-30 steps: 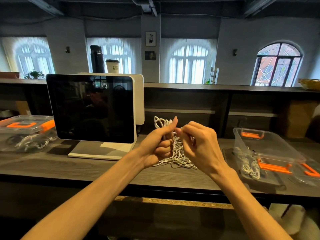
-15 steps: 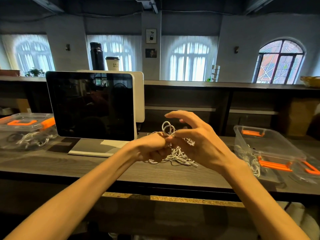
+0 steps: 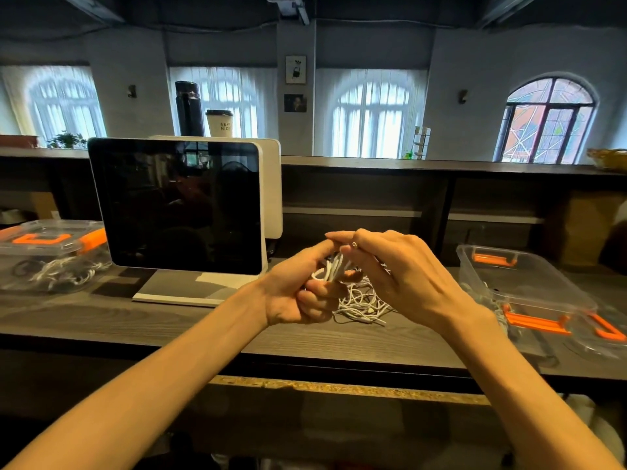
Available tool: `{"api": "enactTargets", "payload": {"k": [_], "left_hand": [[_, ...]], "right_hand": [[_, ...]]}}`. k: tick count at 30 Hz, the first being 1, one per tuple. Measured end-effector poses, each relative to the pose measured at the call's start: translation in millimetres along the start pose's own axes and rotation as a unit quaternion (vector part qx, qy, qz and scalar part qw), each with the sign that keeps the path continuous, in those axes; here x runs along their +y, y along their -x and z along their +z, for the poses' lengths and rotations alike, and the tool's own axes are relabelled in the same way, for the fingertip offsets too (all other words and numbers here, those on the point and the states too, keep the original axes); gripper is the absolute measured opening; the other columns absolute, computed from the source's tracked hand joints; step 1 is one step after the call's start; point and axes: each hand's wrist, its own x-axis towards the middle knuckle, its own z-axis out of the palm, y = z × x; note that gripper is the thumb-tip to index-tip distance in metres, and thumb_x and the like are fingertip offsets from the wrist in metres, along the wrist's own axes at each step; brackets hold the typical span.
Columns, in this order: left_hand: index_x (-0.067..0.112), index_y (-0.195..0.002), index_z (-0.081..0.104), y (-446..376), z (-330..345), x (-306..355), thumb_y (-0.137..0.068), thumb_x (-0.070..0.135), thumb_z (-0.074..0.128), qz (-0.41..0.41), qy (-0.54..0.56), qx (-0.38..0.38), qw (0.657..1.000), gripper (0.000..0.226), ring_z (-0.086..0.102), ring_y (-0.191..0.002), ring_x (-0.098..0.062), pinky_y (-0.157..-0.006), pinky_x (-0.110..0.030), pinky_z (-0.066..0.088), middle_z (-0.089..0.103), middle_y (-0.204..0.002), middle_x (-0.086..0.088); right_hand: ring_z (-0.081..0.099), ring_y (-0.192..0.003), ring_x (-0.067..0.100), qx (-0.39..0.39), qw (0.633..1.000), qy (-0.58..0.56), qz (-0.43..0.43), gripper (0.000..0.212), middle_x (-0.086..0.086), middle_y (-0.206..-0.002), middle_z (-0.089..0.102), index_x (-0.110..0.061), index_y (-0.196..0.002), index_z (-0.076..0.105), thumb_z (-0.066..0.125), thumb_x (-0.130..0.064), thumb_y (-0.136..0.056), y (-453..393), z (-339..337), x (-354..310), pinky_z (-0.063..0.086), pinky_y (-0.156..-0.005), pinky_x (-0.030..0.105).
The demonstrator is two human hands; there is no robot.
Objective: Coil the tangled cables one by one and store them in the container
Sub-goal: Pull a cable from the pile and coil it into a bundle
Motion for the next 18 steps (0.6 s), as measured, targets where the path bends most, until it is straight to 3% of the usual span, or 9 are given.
{"api": "enactTargets", "payload": {"k": [4, 7, 9, 10, 12, 13, 16, 18], "left_hand": [[0.017, -0.083, 0.049, 4, 0, 8, -0.106, 0.041, 0.033, -0.029, -0.097, 0.047, 0.994, 0.037, 0.024, -0.036, -0.003, -0.04, -0.016, 0.017, 0.028, -0.046, 0.008], [0.018, -0.081, 0.047, 7, 0, 8, -0.103, 0.047, 0.036, -0.063, -0.161, 0.026, 0.985, 0.038, 0.024, -0.036, -0.003, -0.04, -0.017, 0.017, 0.03, -0.046, 0.009], [0.018, -0.077, 0.053, 10, 1, 6, -0.09, 0.058, 0.043, -0.074, -0.165, -0.003, 0.983, 0.043, 0.024, -0.036, -0.003, -0.041, -0.018, 0.015, 0.03, -0.046, 0.009], [0.018, -0.079, 0.056, 10, 1, 4, -0.087, 0.061, 0.045, -0.077, -0.15, -0.022, 0.985, 0.045, 0.024, -0.037, -0.003, -0.041, -0.017, 0.015, 0.031, -0.046, 0.009], [0.019, -0.086, 0.062, 9, 1, 1, -0.09, 0.065, 0.045, -0.066, -0.096, -0.076, 0.99, 0.049, 0.021, -0.038, -0.004, -0.04, -0.016, 0.016, 0.034, -0.047, 0.01], [0.019, -0.093, 0.063, 8, 0, 0, -0.094, 0.064, 0.046, -0.047, -0.067, -0.097, 0.992, 0.048, 0.019, -0.039, -0.005, -0.04, -0.016, 0.017, 0.034, -0.048, 0.01], [0.015, -0.106, 0.066, 8, -2, 1, -0.091, 0.052, 0.056, 0.005, -0.034, -0.117, 0.993, 0.041, 0.019, -0.04, -0.005, -0.043, -0.018, 0.016, 0.03, -0.052, 0.01], [0.016, -0.101, 0.062, 8, -2, 2, -0.082, 0.033, 0.073, 0.026, -0.099, -0.121, 0.987, 0.028, 0.024, -0.04, -0.005, -0.043, -0.018, 0.02, 0.036, -0.05, 0.011]], "right_hand": [[0.064, -0.109, 0.013, 0.012, 0.998, 0.057, -0.004, 0.04, -0.005, -0.117, 0.073, -0.022, -0.14, 0.062, 0.044, -0.036, -0.107, 7, 3, 6, 0.056, -0.083, 0.028], [0.048, -0.134, 0.002, -0.03, 0.999, -0.019, 0.015, 0.042, -0.017, -0.139, 0.057, -0.024, -0.136, 0.064, 0.04, -0.042, -0.106, 5, 1, -1, 0.044, -0.103, 0.024], [0.061, -0.119, -0.001, -0.078, 0.986, -0.136, 0.066, 0.039, -0.014, -0.129, 0.065, -0.02, -0.125, 0.069, 0.04, -0.04, -0.108, 1, -2, -7, 0.05, -0.093, 0.017], [0.067, -0.102, 0.002, -0.084, 0.977, -0.178, 0.086, 0.037, -0.011, -0.112, 0.071, -0.014, -0.113, 0.07, 0.041, -0.037, -0.109, 0, -2, -9, 0.053, -0.081, 0.015], [0.064, -0.072, 0.011, -0.056, 0.974, -0.193, 0.101, 0.035, -0.007, -0.079, 0.065, -0.009, -0.09, 0.062, 0.043, -0.031, -0.108, -1, -3, -11, 0.048, -0.063, 0.017], [0.06, -0.065, 0.012, -0.036, 0.977, -0.186, 0.102, 0.034, -0.005, -0.072, 0.061, -0.008, -0.085, 0.058, 0.043, -0.029, -0.108, -1, -4, -11, 0.045, -0.058, 0.018], [0.057, -0.058, 0.011, 0.027, 0.98, -0.17, 0.098, 0.035, -0.005, -0.065, 0.056, -0.009, -0.082, 0.053, 0.045, -0.029, -0.109, 3, -2, -11, 0.043, -0.051, 0.018], [0.059, -0.058, 0.019, 0.046, 0.983, -0.154, 0.091, 0.037, 0.0, -0.066, 0.057, -0.007, -0.085, 0.054, 0.043, -0.034, -0.108, 5, 0, -11, 0.048, -0.05, 0.035]]}}
